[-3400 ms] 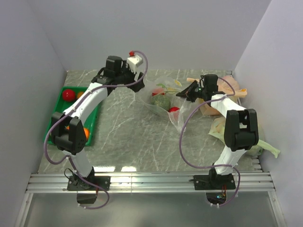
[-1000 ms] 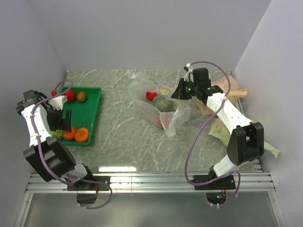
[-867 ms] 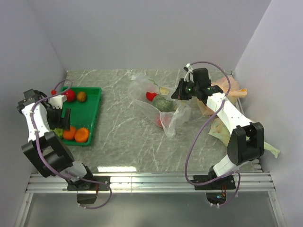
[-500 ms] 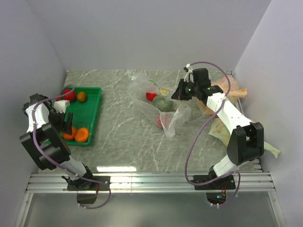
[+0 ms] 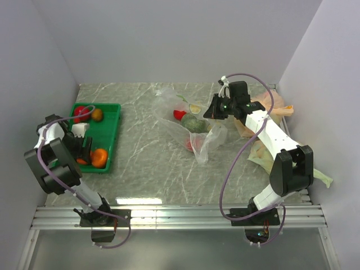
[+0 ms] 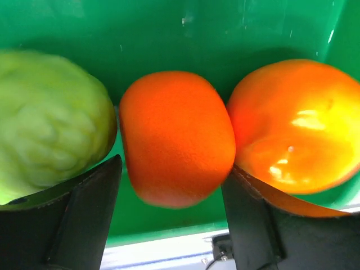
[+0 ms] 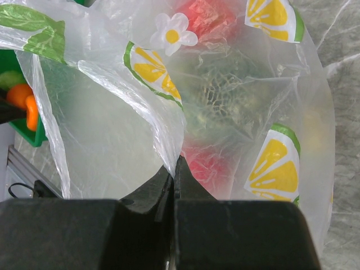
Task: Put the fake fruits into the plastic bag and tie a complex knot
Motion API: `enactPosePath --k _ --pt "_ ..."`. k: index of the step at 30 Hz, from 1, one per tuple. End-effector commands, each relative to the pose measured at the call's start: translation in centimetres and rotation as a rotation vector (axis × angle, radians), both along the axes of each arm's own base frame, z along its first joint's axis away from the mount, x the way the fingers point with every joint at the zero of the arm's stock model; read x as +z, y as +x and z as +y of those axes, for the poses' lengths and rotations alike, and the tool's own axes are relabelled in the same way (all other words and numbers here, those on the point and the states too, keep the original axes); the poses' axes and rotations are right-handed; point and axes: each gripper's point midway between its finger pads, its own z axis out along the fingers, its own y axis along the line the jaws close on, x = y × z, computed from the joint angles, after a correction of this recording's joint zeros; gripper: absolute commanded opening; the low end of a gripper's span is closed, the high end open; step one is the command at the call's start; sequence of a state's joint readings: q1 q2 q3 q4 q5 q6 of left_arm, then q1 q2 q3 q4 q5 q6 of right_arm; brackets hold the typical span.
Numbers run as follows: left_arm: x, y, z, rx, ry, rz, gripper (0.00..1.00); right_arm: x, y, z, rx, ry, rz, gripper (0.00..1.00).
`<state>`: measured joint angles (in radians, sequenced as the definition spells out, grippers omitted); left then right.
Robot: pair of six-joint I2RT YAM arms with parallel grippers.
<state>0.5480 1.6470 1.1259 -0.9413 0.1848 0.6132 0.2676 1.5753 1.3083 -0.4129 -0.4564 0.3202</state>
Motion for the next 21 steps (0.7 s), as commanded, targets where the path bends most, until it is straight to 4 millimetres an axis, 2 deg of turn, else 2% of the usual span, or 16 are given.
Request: enactPosePath --k 1,3,6,7,10,13,16,17,18,19,20,21 --pt "-0.7 1.8 -0.4 -0.017 -0.010 -0.024 0.77 1.3 0.8 -0.1 -0.005 0.005 -0.038 0.00" --pt "-0.7 2.2 -0.4 -0.017 -0.010 -0.025 0.74 1.3 0.8 -0.1 -0.005 0.006 -0.034 0.00" --pt "-0.5 2.9 -0.3 -0.014 -0.014 -0.032 0.62 1.4 0.8 -0.1 -0.004 0.003 -0.040 0.00" --pt "-0.3 3.1 -0.2 -0.016 -0.015 -0.037 0.55 1.2 0.8 -0.2 -0.006 0.000 -0.038 0.00" --pt "0.8 3.6 -0.1 -0.020 -0.013 -0.055 0.39 1.2 0.7 -0.2 -0.004 0.002 -0.036 0.00" --pt "2.7 4.0 0.1 -0.026 -0.003 -0.081 0.28 1.4 0.6 -0.2 -0.002 0.001 -0.040 0.00" --pt "5.6 4.7 0.2 -0.033 0.015 -0.135 0.24 1.7 0.6 -0.2 -0.003 0.004 -0.047 0.00" --pt "7.4 5.6 0.5 -0.038 0.028 -0.177 0.23 1.8 0.6 -0.2 0.000 0.006 -0.049 0.00" --pt "8.7 5.8 -0.6 -0.053 -0.020 -0.205 0.21 1.8 0.6 -0.1 0.001 0.007 -0.048 0.00" --pt "11.6 7.2 -1.1 -0.087 -0.018 -0.283 0.21 1.9 0.6 -0.2 0.000 0.006 -0.048 0.00" --pt "13.3 7.8 -2.0 -0.107 -0.032 -0.329 0.22 1.8 0.6 -0.2 0.000 0.005 -0.045 0.00" --pt "14.9 8.6 -4.9 -0.174 -0.097 -0.376 0.23 1.9 0.6 -0.2 0.000 0.000 -0.047 0.00"
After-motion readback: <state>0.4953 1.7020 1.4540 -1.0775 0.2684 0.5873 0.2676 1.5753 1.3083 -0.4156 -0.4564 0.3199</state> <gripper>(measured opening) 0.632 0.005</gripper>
